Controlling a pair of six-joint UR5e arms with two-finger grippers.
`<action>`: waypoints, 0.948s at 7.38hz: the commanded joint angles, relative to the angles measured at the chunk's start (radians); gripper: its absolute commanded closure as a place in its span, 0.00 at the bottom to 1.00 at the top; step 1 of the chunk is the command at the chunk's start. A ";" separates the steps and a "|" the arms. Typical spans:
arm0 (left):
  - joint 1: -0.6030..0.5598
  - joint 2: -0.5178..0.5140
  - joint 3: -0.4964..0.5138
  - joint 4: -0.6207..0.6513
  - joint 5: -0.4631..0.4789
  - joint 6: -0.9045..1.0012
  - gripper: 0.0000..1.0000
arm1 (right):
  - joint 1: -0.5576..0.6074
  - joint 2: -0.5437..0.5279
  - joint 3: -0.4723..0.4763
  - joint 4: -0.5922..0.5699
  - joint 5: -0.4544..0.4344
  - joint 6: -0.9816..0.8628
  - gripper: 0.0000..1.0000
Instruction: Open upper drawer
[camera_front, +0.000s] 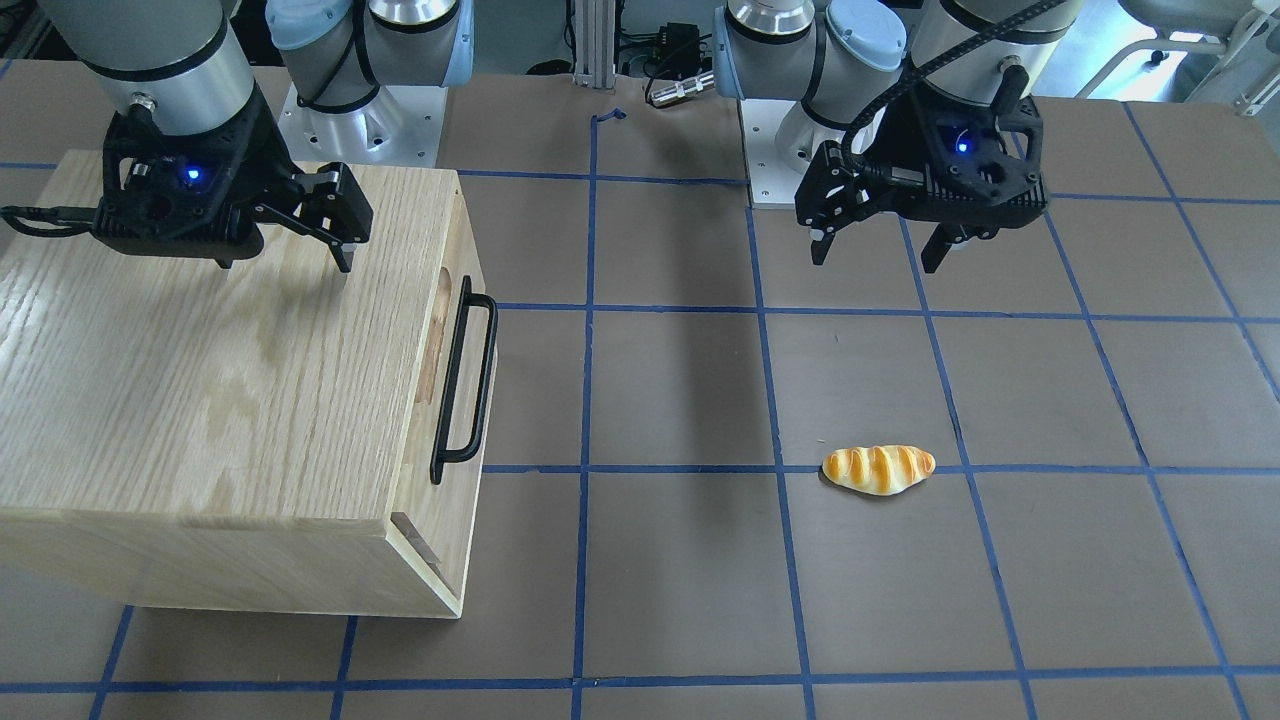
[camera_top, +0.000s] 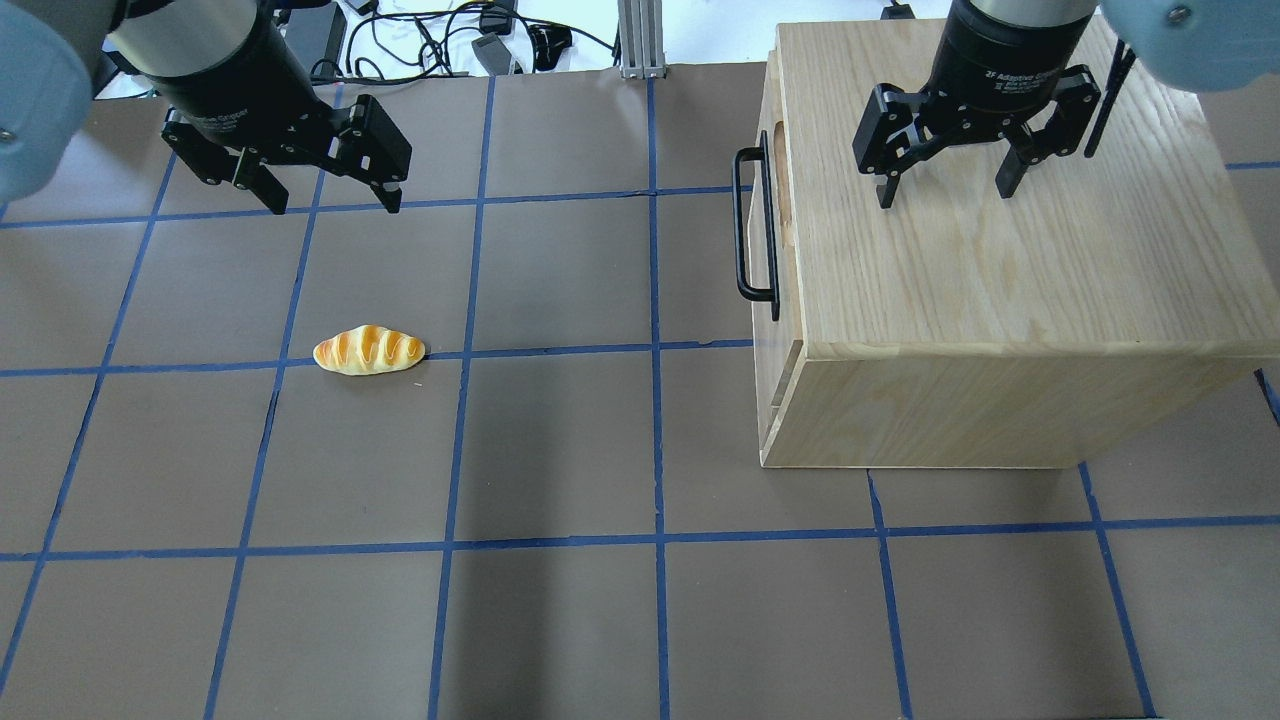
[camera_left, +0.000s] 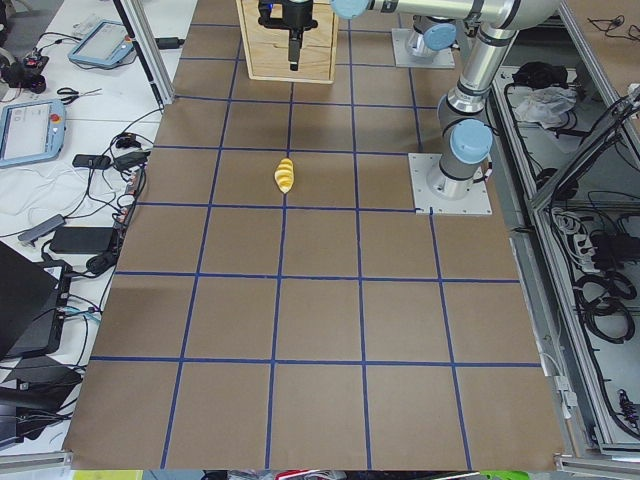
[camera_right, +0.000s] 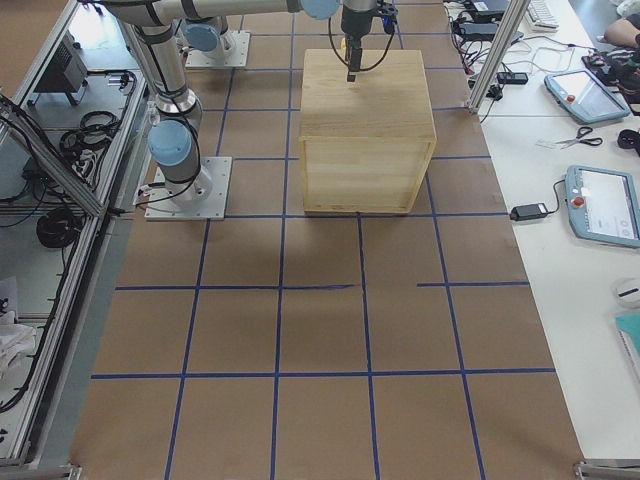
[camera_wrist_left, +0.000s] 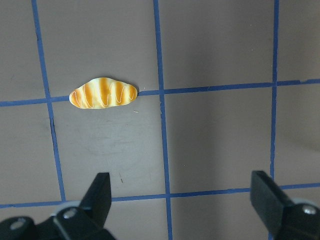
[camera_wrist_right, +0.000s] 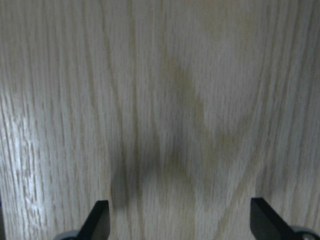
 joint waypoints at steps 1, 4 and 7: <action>0.000 0.003 0.000 0.000 0.005 0.002 0.00 | 0.001 0.000 -0.001 0.000 0.000 0.000 0.00; 0.002 0.001 0.000 0.002 0.007 0.002 0.00 | 0.001 0.000 -0.001 0.000 0.000 0.000 0.00; -0.005 -0.037 -0.009 0.027 -0.007 -0.025 0.00 | 0.001 0.000 -0.001 0.000 0.000 0.000 0.00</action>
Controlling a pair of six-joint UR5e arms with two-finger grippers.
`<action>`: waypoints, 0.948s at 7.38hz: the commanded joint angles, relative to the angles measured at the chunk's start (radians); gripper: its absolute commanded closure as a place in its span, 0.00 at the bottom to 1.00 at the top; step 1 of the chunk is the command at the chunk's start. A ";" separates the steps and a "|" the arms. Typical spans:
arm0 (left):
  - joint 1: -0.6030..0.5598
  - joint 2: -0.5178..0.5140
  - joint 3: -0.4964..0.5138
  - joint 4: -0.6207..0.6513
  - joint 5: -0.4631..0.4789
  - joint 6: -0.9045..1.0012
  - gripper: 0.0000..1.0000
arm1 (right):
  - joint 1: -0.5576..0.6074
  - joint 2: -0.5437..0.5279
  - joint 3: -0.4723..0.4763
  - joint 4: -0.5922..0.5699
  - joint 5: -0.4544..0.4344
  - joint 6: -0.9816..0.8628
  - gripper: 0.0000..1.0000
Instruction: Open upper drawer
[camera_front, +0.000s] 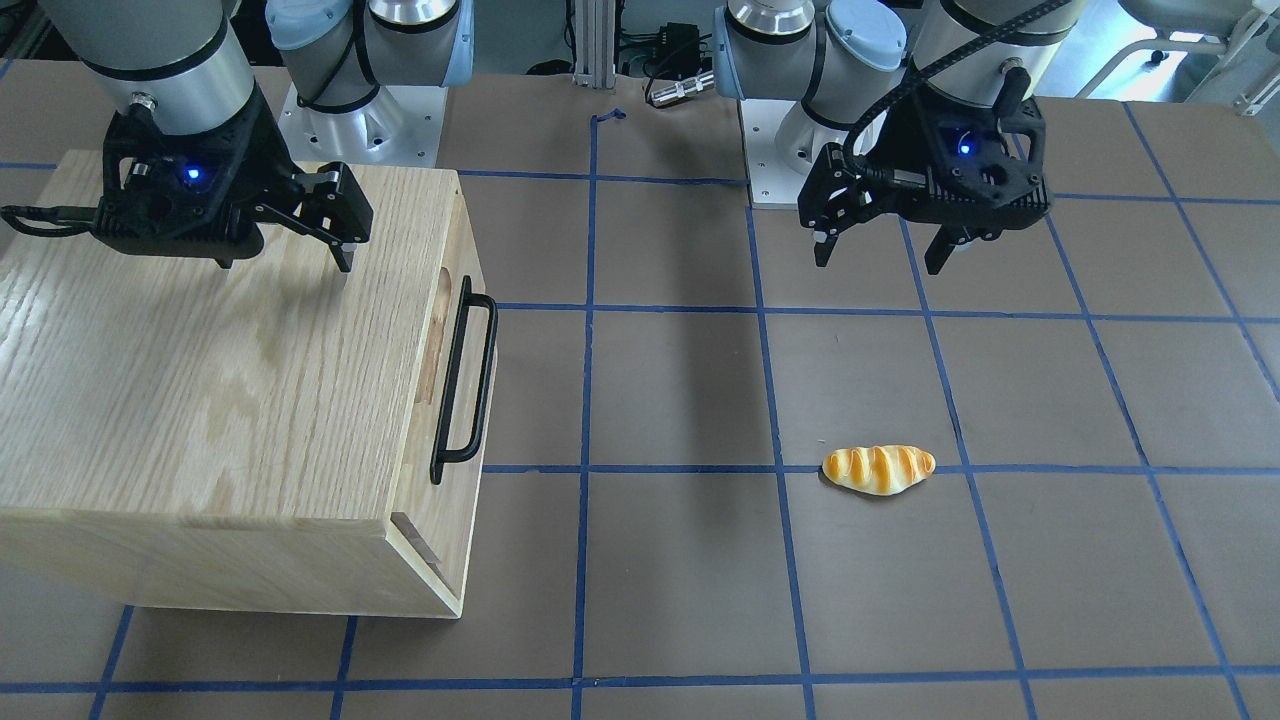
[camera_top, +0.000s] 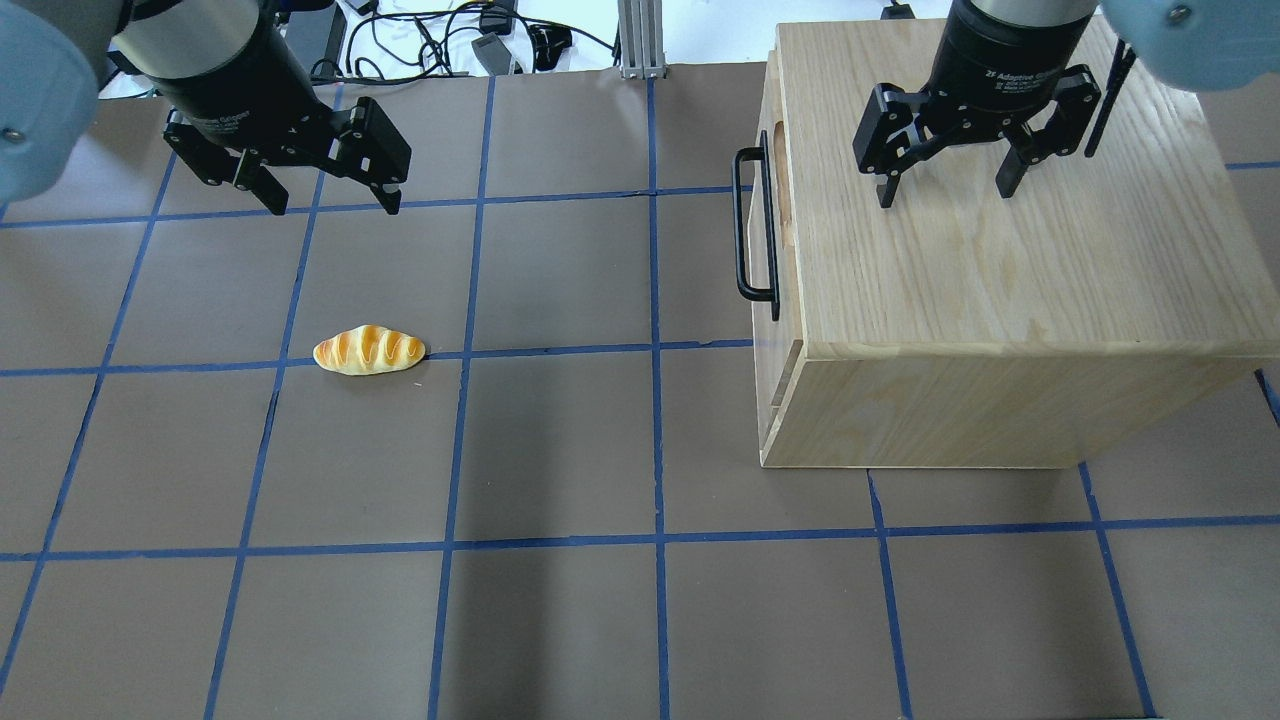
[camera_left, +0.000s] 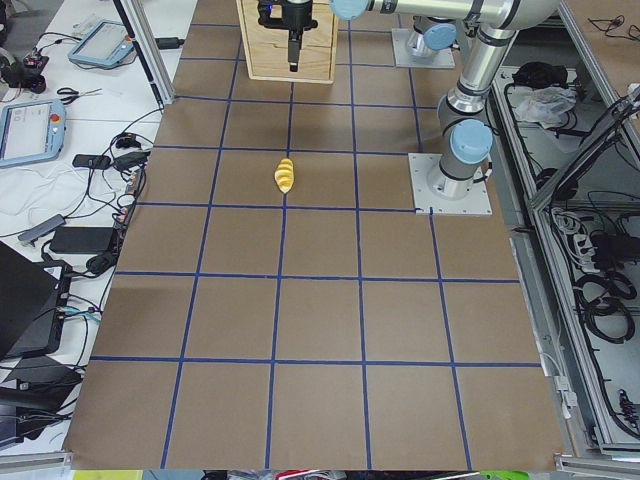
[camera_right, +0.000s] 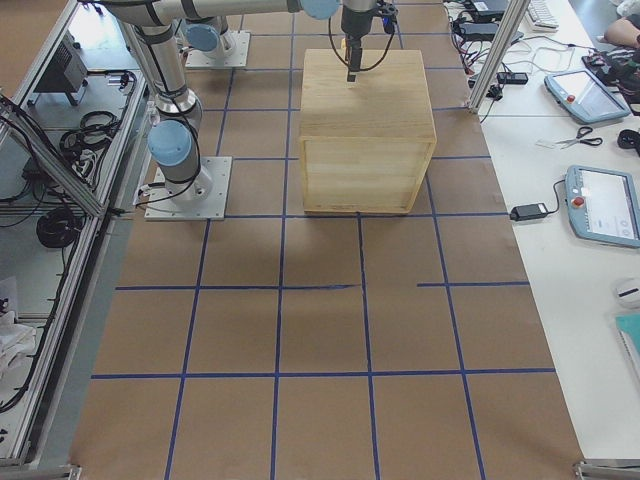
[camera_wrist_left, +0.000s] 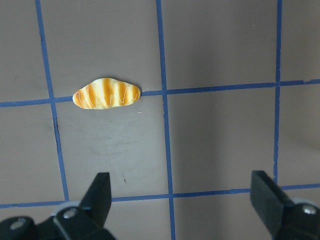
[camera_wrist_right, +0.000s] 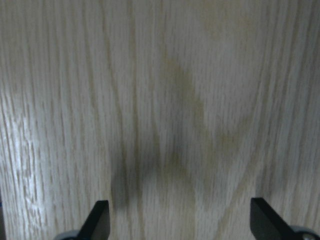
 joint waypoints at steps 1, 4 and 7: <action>-0.008 -0.041 -0.005 0.058 -0.050 -0.031 0.00 | 0.000 0.000 0.000 0.000 0.000 -0.001 0.00; -0.034 -0.096 -0.007 0.099 -0.148 -0.129 0.00 | 0.000 0.000 0.002 0.000 0.000 0.000 0.00; -0.133 -0.185 -0.007 0.267 -0.199 -0.326 0.00 | 0.000 0.000 0.000 0.000 0.000 -0.001 0.00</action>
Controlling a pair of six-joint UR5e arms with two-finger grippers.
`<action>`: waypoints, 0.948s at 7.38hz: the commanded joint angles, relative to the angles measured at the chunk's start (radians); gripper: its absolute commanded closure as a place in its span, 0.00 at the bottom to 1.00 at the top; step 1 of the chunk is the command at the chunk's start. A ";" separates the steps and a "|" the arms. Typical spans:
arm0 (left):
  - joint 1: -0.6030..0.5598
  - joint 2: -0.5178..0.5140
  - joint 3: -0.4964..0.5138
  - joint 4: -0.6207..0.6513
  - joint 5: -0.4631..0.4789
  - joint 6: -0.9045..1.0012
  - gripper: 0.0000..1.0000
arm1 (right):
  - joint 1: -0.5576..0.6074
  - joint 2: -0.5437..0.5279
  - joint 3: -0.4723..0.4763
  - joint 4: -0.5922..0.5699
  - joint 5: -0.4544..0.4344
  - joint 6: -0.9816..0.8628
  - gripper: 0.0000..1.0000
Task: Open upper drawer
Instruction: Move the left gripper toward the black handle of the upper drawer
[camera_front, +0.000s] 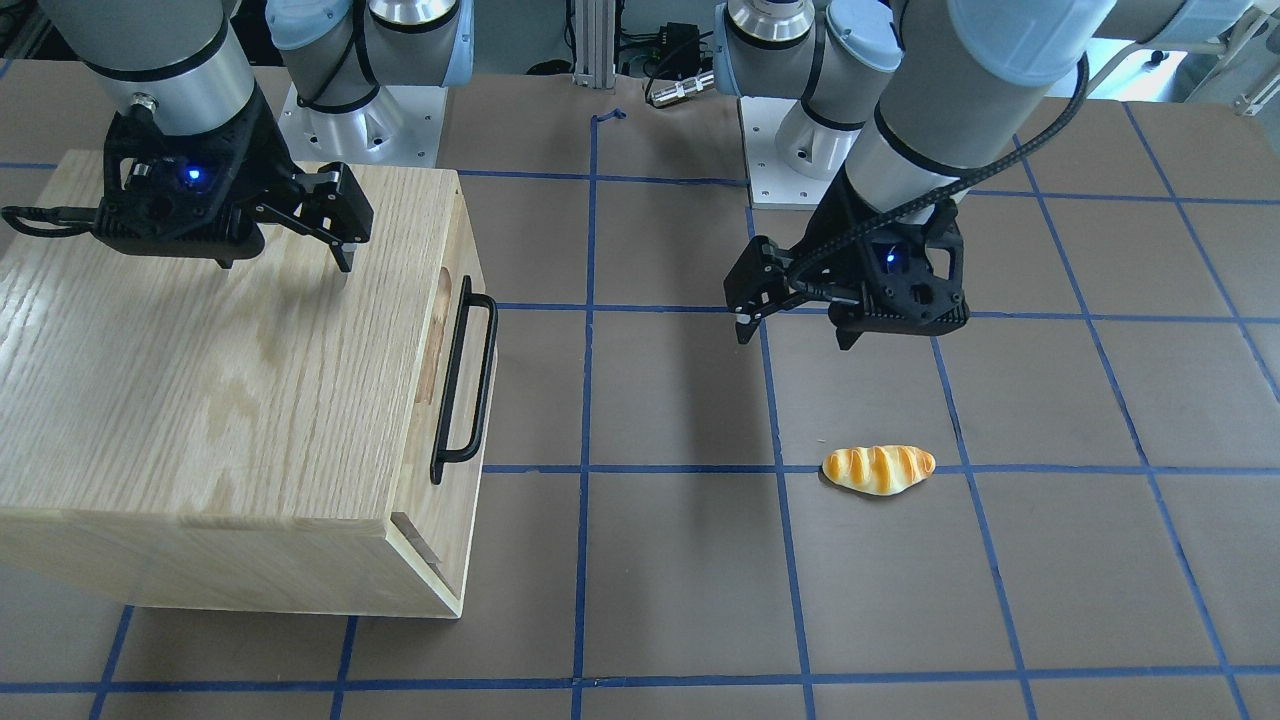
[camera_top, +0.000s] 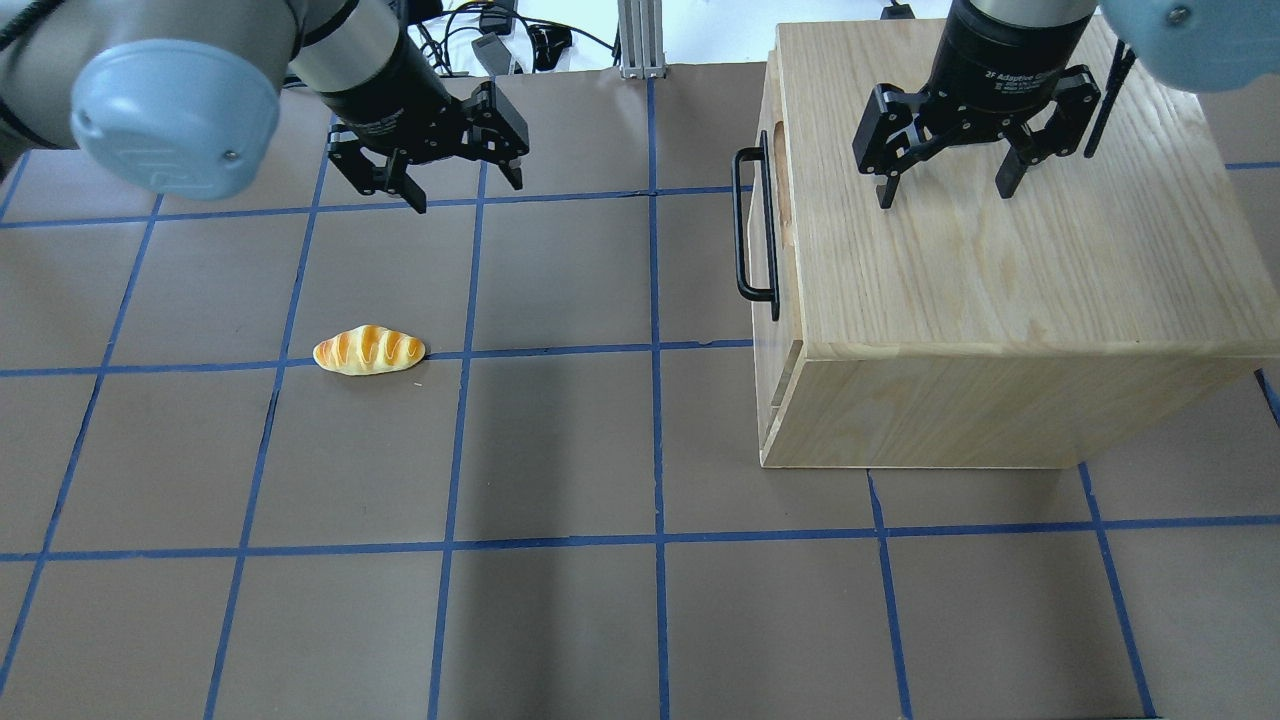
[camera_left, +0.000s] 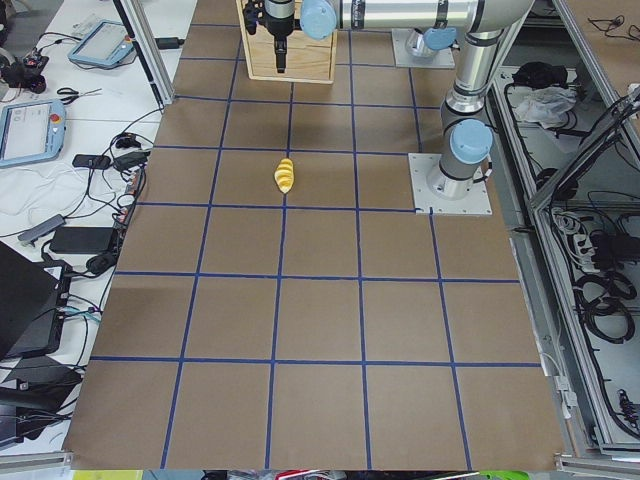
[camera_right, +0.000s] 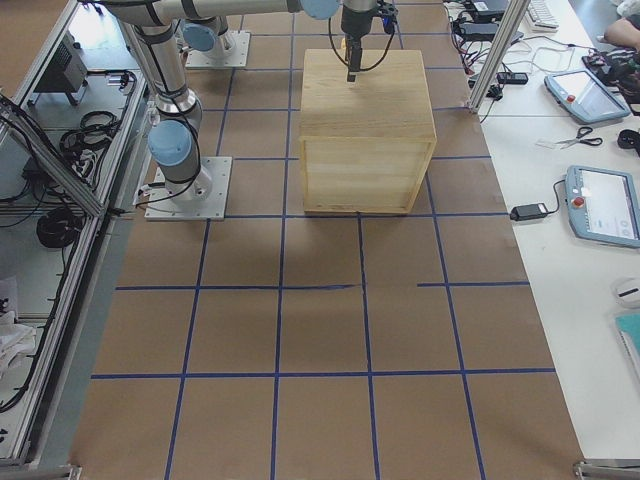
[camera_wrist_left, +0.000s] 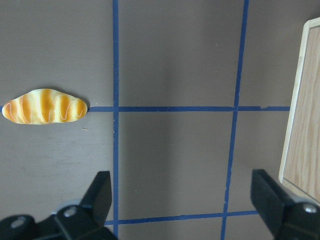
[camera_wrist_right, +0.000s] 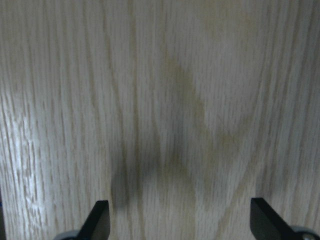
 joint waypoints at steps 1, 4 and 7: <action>-0.077 -0.062 0.003 0.103 -0.025 -0.121 0.00 | -0.002 0.000 0.000 0.000 0.000 -0.001 0.00; -0.122 -0.120 0.008 0.239 -0.233 -0.250 0.00 | 0.000 0.000 0.001 0.000 0.000 0.001 0.00; -0.196 -0.151 0.005 0.261 -0.244 -0.255 0.00 | 0.000 0.000 0.001 0.000 0.000 0.001 0.00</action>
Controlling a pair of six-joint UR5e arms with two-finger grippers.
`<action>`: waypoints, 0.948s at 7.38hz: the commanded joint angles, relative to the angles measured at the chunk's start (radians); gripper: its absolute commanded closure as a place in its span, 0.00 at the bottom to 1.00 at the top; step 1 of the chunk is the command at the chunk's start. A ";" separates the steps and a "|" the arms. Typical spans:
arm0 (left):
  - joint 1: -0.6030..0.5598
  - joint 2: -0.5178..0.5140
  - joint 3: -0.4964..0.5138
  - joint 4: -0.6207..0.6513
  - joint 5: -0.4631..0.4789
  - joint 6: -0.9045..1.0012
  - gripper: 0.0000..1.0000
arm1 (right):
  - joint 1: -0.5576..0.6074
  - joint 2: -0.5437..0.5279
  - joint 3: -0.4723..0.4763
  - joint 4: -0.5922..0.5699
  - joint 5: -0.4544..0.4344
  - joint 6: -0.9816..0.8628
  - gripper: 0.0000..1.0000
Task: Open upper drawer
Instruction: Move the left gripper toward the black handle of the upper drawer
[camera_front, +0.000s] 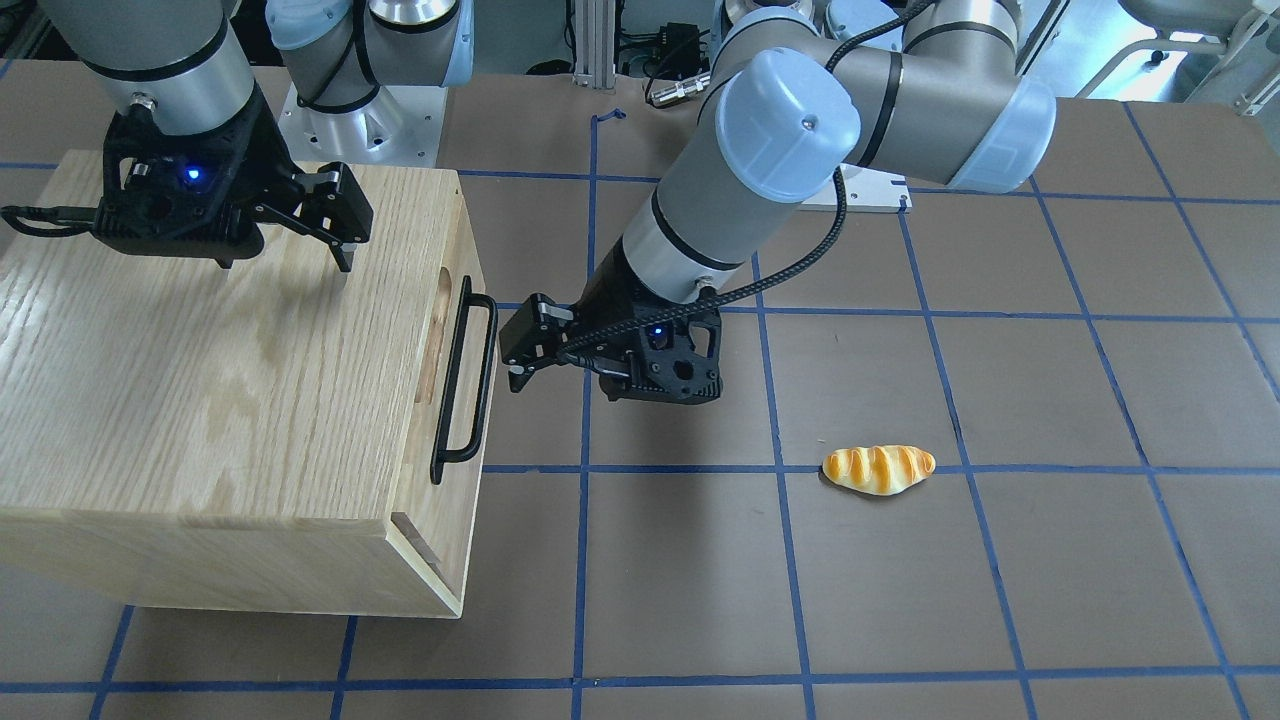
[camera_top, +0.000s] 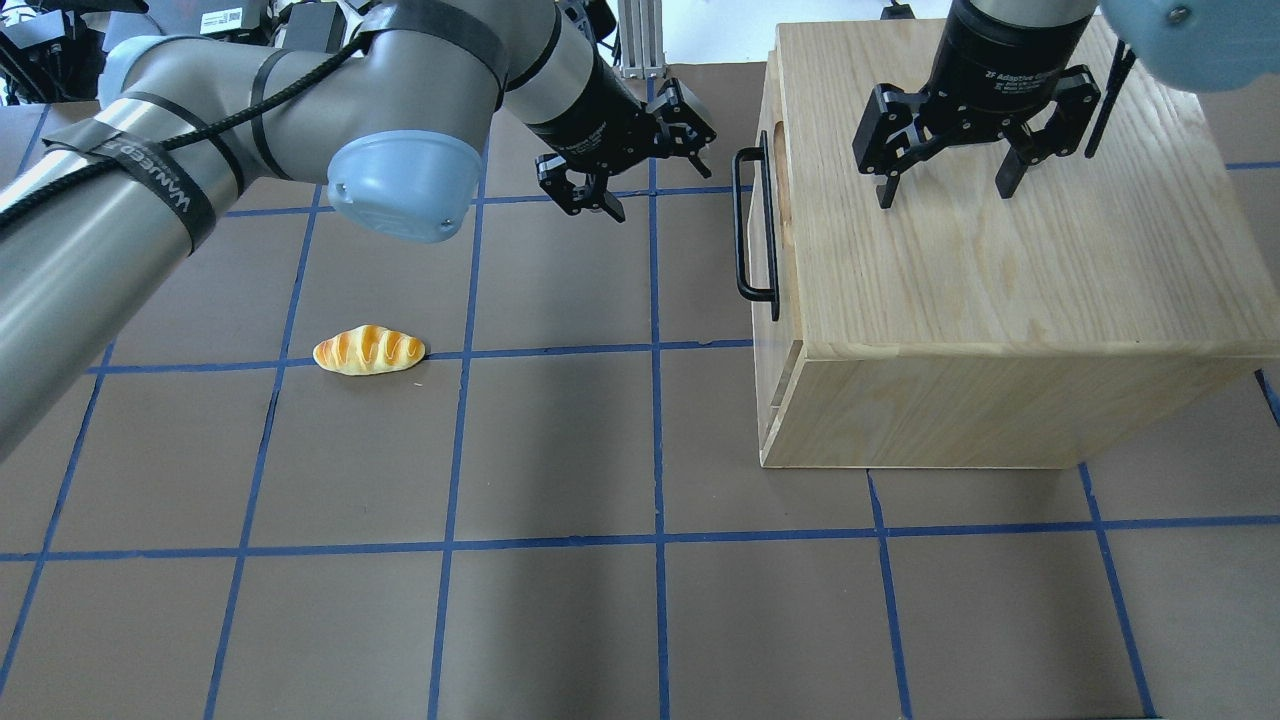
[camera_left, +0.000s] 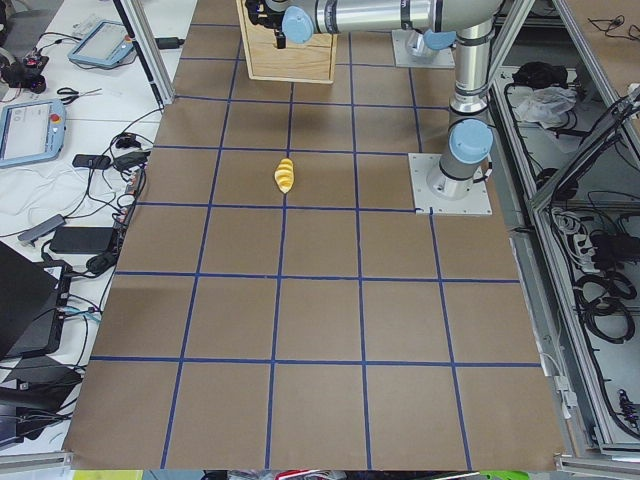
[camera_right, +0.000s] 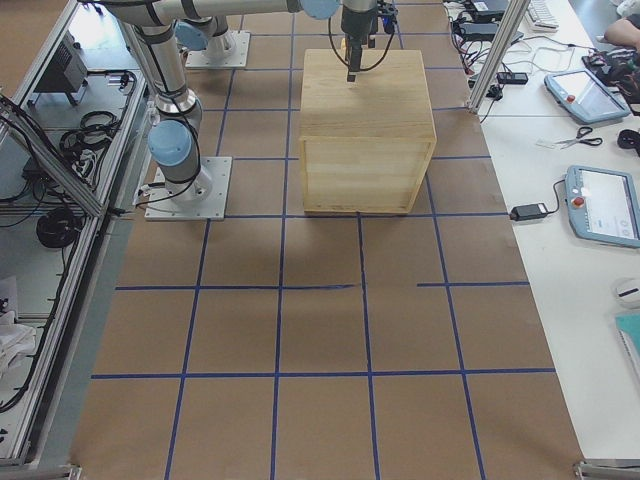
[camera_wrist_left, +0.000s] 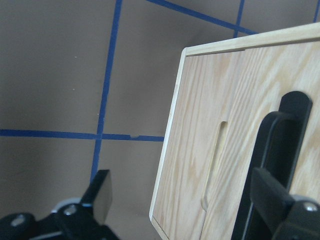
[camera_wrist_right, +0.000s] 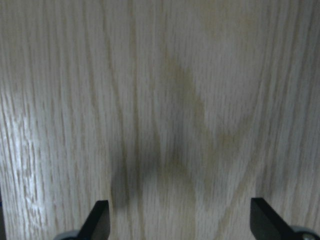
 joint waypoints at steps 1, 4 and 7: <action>-0.035 -0.021 -0.006 0.039 -0.008 0.003 0.00 | 0.000 0.000 0.000 0.000 0.000 0.000 0.00; -0.046 -0.040 -0.012 0.041 -0.008 0.008 0.00 | 0.000 0.000 -0.001 0.000 0.000 -0.001 0.00; -0.069 -0.060 -0.012 0.041 -0.008 0.008 0.00 | 0.000 0.000 0.001 0.000 0.000 -0.001 0.00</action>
